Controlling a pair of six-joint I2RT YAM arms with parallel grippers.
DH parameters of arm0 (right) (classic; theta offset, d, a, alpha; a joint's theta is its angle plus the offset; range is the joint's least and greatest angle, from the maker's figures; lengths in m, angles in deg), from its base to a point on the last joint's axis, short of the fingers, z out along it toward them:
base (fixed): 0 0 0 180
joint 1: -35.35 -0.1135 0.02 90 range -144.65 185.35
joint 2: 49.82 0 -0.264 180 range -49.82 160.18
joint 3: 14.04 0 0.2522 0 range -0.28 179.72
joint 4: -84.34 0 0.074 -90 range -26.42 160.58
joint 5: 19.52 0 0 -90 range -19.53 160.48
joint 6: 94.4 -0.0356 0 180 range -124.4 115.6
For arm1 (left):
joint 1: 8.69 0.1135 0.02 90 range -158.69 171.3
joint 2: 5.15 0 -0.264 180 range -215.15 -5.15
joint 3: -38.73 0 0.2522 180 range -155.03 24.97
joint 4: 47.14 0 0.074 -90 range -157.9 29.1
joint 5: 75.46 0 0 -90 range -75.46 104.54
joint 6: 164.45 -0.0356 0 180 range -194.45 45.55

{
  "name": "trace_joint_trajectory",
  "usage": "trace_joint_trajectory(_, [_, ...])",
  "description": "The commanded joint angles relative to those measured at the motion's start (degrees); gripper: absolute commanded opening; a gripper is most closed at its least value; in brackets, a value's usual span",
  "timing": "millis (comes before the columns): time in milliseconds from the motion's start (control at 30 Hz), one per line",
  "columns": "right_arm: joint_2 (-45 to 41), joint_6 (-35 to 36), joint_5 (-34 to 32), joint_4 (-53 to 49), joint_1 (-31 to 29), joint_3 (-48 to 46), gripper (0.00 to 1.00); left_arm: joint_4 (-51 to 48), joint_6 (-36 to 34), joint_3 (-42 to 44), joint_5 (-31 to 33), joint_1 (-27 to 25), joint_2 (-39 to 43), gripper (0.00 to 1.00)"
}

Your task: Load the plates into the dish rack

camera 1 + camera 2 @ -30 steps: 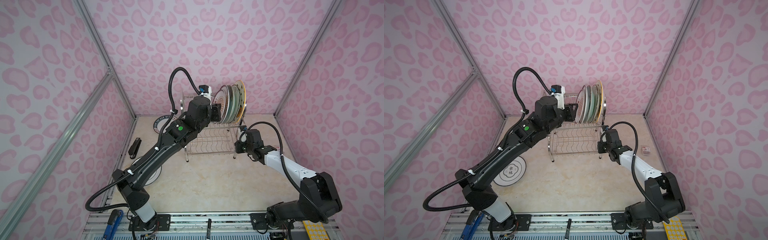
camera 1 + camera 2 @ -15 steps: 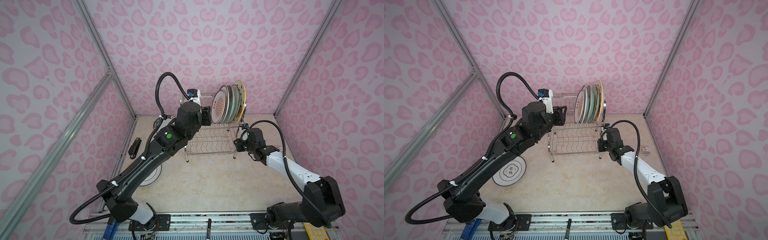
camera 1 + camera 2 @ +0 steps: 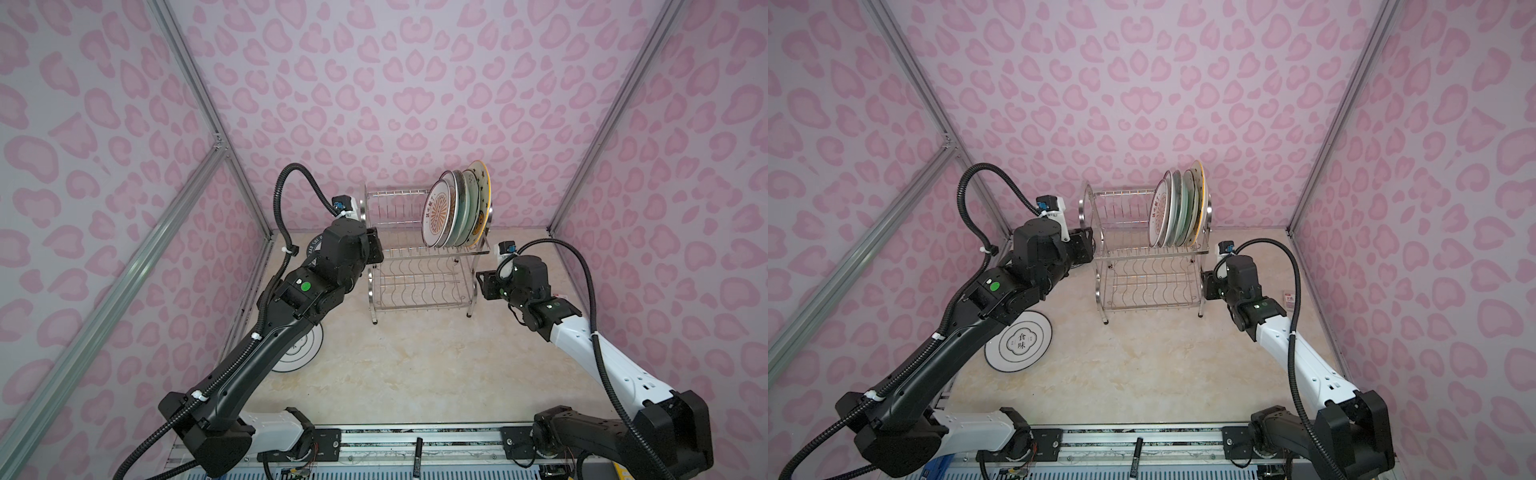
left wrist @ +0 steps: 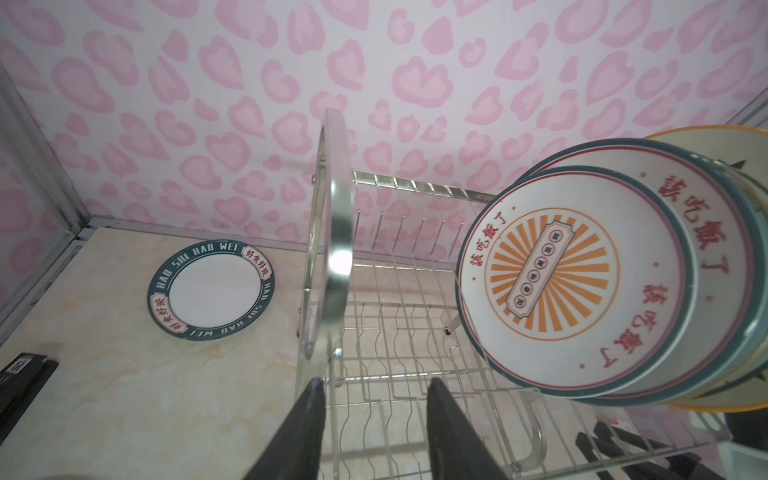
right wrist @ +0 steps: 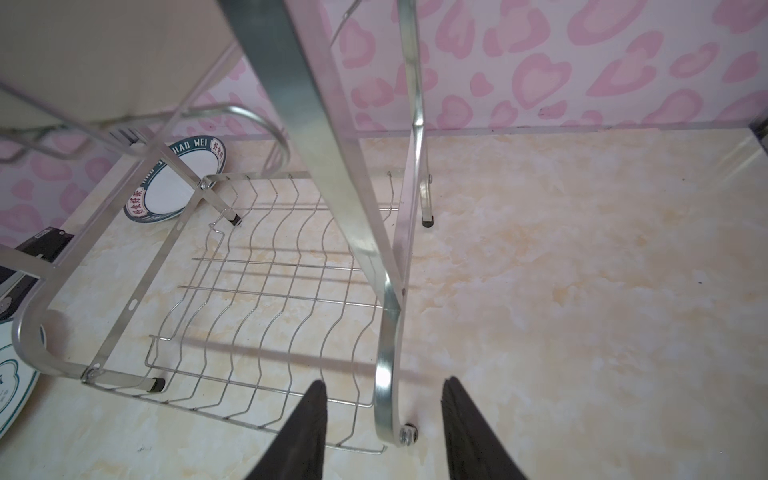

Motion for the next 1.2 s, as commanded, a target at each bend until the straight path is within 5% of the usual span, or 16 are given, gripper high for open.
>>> trace_joint_trajectory(0, [-1.0, -0.1, 1.2, 0.6, 0.9, -0.4, 0.44, -4.0, 3.1, 2.9, -1.2, 2.2, 2.1, 0.43])
trace_joint_trajectory(467, [-2.3, -2.7, 5.9, 4.1, 6.3, -2.8, 0.44, -17.7, 19.6, 25.8, -7.5, 14.4, 15.7, 0.44])
trace_joint_trajectory(833, [-8.6, -7.5, 13.1, 4.9, 7.6, -8.4, 0.45, -17.6, 22.3, 38.5, -12.7, 19.8, 14.8, 0.44])
trace_joint_trajectory(967, [-13.7, -12.6, 12.8, 5.1, 3.5, -12.8, 0.46, -15.5, 22.1, 40.8, -14.9, 21.5, 14.6, 0.44])
trace_joint_trajectory(1167, [-14.9, -27.0, 6.0, 14.0, -14.0, -20.6, 0.47, -13.2, 20.3, 40.5, -18.8, 25.0, 14.4, 0.43])
